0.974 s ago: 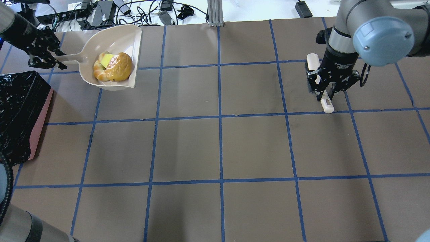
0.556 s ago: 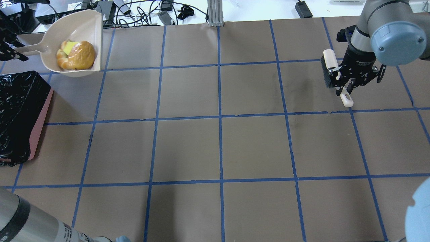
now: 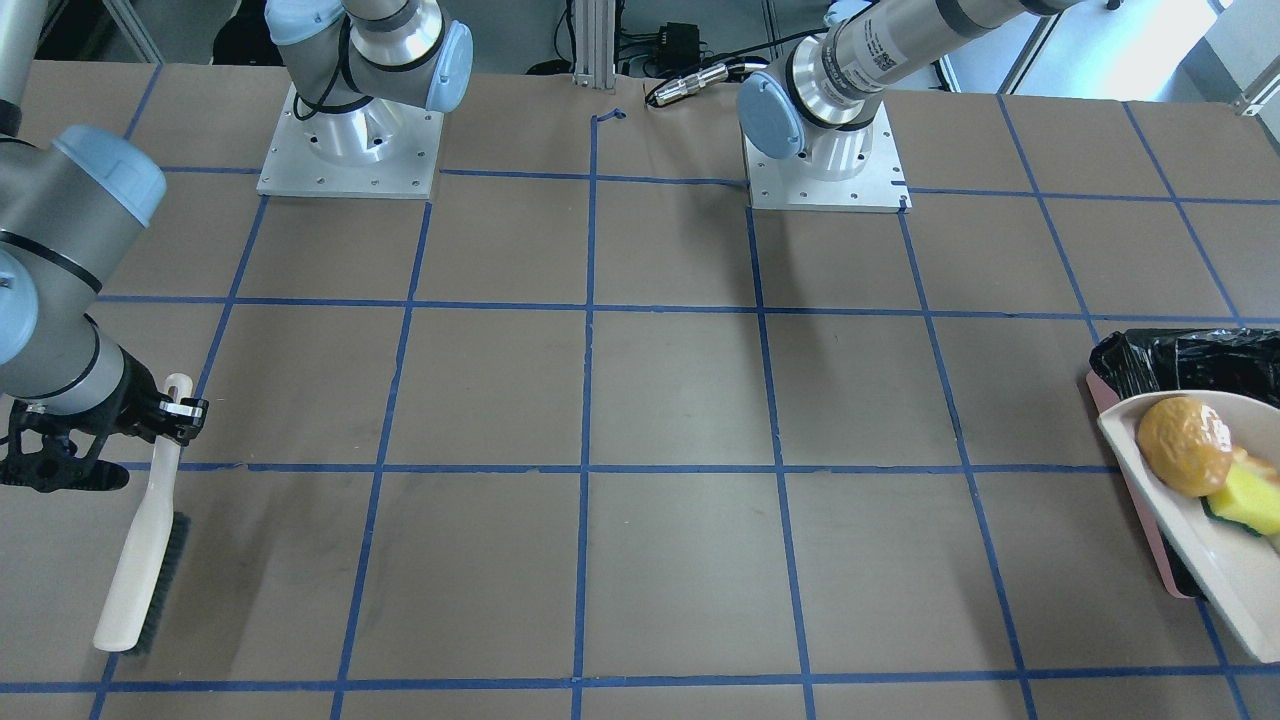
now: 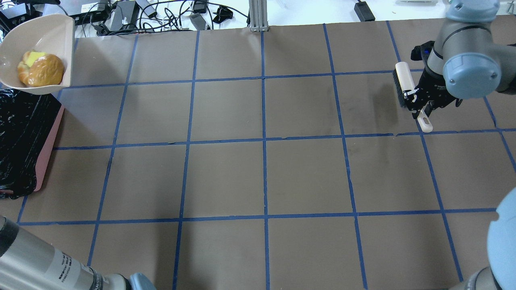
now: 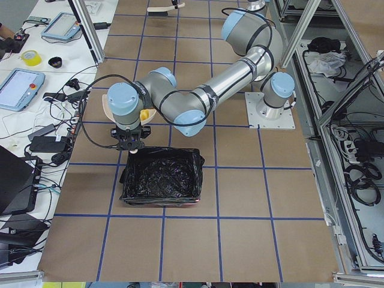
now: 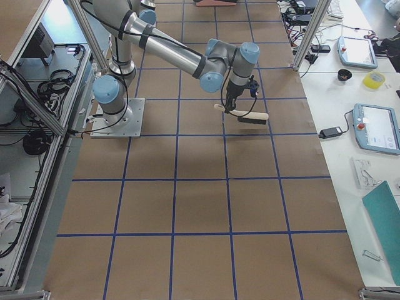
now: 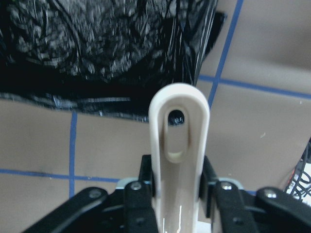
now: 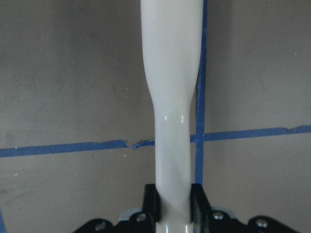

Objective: Sweep and dump trash into bin
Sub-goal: 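Tip the dustpan over the black bin with the left gripper to dump the trash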

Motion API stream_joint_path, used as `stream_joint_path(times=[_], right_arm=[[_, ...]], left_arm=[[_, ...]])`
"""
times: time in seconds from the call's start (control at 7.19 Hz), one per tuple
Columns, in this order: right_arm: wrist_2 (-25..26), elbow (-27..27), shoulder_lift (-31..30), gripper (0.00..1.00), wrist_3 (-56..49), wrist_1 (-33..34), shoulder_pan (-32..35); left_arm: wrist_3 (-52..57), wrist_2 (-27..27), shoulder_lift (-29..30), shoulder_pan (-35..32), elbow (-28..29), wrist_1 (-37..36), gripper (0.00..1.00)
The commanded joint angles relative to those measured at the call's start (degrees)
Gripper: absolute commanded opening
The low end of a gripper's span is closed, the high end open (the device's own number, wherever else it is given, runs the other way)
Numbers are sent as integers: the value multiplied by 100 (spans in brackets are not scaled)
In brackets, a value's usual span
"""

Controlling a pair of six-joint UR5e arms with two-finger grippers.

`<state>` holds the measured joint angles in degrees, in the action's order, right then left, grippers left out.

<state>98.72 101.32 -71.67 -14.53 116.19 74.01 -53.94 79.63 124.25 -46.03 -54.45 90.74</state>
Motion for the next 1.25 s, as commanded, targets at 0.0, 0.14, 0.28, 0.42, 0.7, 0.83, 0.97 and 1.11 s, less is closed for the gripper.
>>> stream_joint_path(times=[0.0, 0.14, 0.28, 0.42, 0.7, 0.83, 0.97, 1.11], right_arm=[[50, 213, -4, 2, -504, 404, -9], [50, 222, -4, 2, -550, 387, -9], [42, 239, 22, 2, -568, 378, -18], [50, 239, 31, 3, -507, 395, -18], [42, 239, 48, 3, -541, 396, -184], [42, 239, 48, 4, -550, 396, -237], [42, 239, 48, 4, -542, 396, -238], [24, 239, 48, 4, -516, 396, -238]], left_arm=[[1293, 192, 292, 610, 233, 23, 0], [1534, 515, 424, 717, 355, -29, 0], [1553, 570, 521, 736, 582, -30, 0], [1849, 571, 591, 892, 759, -30, 0], [2046, 736, 854, 1096, 1005, -292, 0], [2081, 825, 960, 1105, 1102, -520, 0], [2185, 982, 1057, 1105, 1182, -792, 0], [2178, 1071, 1093, 1105, 1200, -951, 0]])
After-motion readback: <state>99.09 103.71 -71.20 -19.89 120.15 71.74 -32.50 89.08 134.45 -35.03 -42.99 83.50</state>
